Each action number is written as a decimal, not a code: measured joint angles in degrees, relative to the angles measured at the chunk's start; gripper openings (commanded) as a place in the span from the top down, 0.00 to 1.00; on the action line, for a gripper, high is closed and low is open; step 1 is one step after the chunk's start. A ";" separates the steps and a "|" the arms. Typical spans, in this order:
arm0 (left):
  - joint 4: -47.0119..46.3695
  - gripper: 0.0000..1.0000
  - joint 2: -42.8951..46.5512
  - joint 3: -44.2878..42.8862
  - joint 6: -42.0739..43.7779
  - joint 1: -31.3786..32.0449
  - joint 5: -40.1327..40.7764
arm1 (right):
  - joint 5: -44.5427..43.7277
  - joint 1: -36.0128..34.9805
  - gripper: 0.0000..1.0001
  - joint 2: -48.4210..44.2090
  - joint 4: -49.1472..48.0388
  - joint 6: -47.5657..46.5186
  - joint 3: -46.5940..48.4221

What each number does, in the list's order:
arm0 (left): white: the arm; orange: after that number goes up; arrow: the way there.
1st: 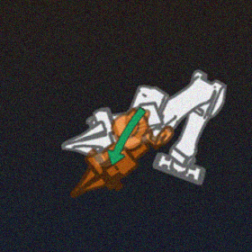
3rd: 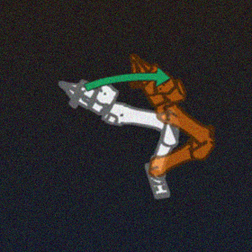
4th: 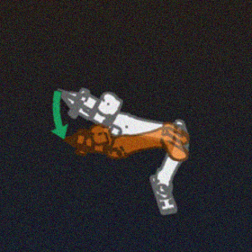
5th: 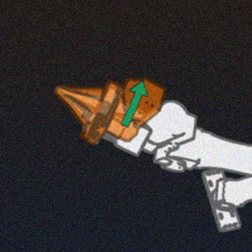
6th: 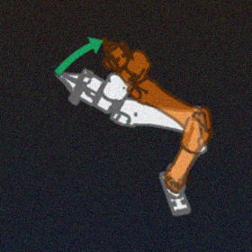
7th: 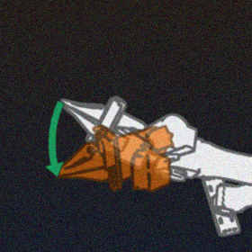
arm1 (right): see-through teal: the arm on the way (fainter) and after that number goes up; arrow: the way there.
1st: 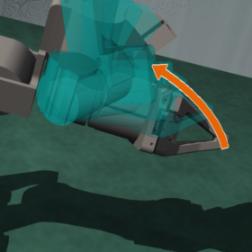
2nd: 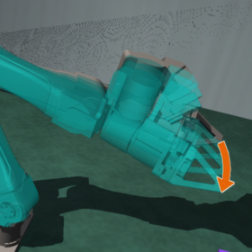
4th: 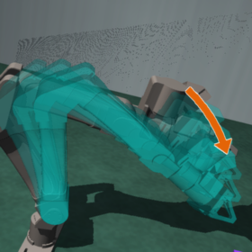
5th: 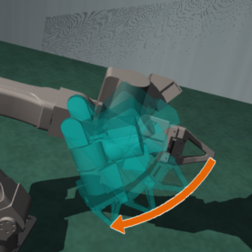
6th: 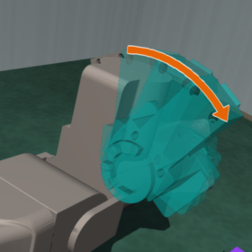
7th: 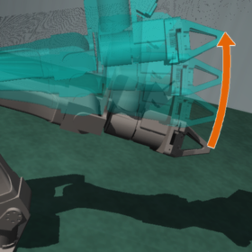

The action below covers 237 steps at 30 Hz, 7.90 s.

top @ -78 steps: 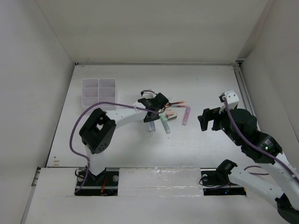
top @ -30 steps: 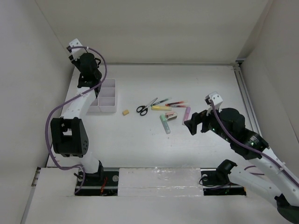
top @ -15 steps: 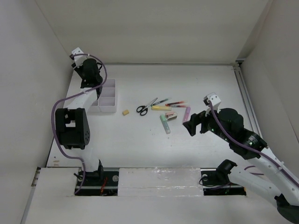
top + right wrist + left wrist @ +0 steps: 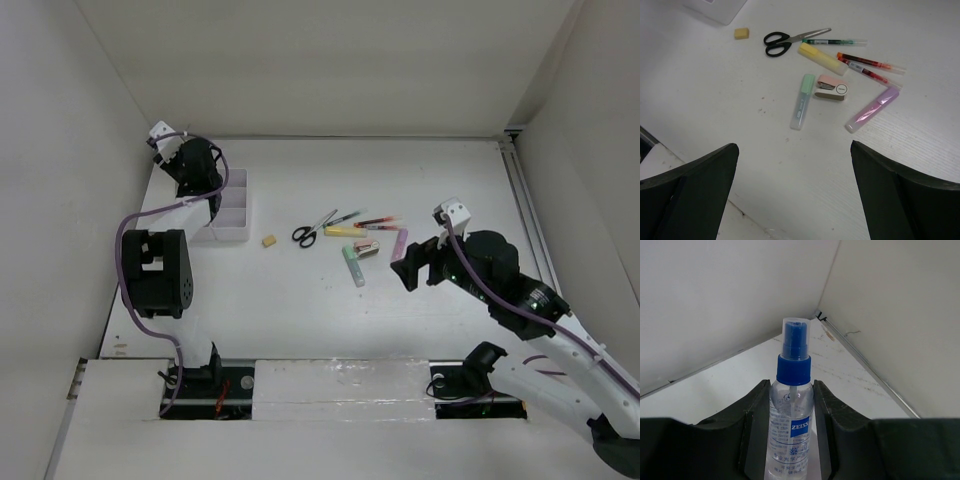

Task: Sort the stationery into containers
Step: Place the stationery in the storage box, then pick up the pen from the center of the board, then place the pen in the storage box.

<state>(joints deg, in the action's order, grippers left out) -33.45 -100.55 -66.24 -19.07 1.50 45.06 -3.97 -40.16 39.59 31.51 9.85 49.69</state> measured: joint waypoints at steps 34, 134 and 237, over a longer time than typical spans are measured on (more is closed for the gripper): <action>1.40 1.00 -5.49 0.20 -13.53 0.00 3.87 | 1.27 0.00 0.00 2.45 -2.51 0.00 -0.04; 42.18 0.00 13.66 -2.69 -8.33 29.14 -30.97 | 0.48 -0.46 0.21 31.15 -10.58 0.92 -0.98; 50.42 1.00 1.57 -26.69 -17.79 10.05 -11.04 | -8.70 -9.79 0.03 3.65 -21.22 9.46 -8.39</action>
<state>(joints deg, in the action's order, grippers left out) 16.97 -98.98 -92.92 -36.86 11.55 34.02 -12.67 -49.95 43.24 10.28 19.31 41.30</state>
